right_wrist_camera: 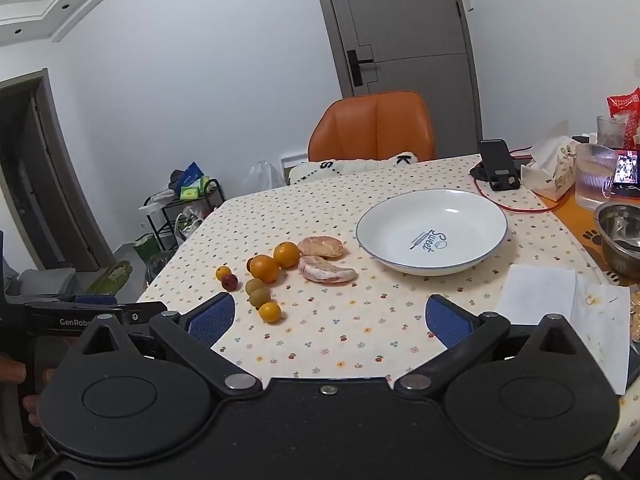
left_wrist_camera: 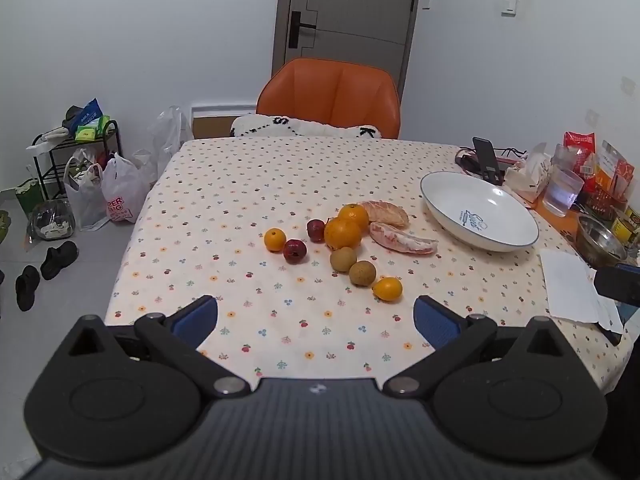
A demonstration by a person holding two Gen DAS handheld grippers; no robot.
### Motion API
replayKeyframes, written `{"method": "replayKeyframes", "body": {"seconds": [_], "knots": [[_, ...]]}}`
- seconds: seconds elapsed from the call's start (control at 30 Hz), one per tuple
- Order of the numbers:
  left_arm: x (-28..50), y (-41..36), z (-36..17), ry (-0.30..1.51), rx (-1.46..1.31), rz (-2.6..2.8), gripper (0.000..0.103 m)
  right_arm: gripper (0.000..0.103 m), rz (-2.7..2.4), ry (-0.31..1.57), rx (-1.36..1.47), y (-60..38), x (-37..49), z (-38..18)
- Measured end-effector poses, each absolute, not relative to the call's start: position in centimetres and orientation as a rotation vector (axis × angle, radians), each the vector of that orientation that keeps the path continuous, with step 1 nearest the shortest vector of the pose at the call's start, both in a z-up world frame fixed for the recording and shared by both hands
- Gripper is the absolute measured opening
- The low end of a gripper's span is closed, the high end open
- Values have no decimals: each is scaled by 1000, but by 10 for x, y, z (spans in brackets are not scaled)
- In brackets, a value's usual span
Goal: Organize fruits
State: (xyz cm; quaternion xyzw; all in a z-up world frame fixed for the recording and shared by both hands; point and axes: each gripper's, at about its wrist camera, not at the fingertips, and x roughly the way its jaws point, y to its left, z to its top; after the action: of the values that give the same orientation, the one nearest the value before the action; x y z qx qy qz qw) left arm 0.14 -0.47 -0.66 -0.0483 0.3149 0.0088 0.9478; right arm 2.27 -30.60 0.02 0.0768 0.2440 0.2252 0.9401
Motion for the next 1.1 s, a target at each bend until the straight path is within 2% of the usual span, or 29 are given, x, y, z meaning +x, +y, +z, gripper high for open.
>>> {"method": "replayKeyframes", "body": {"seconds": [1.1], "knots": [[3, -5, -4, 637, -126, 18, 103, 103, 448, 507, 122, -303, 23, 6]]}}
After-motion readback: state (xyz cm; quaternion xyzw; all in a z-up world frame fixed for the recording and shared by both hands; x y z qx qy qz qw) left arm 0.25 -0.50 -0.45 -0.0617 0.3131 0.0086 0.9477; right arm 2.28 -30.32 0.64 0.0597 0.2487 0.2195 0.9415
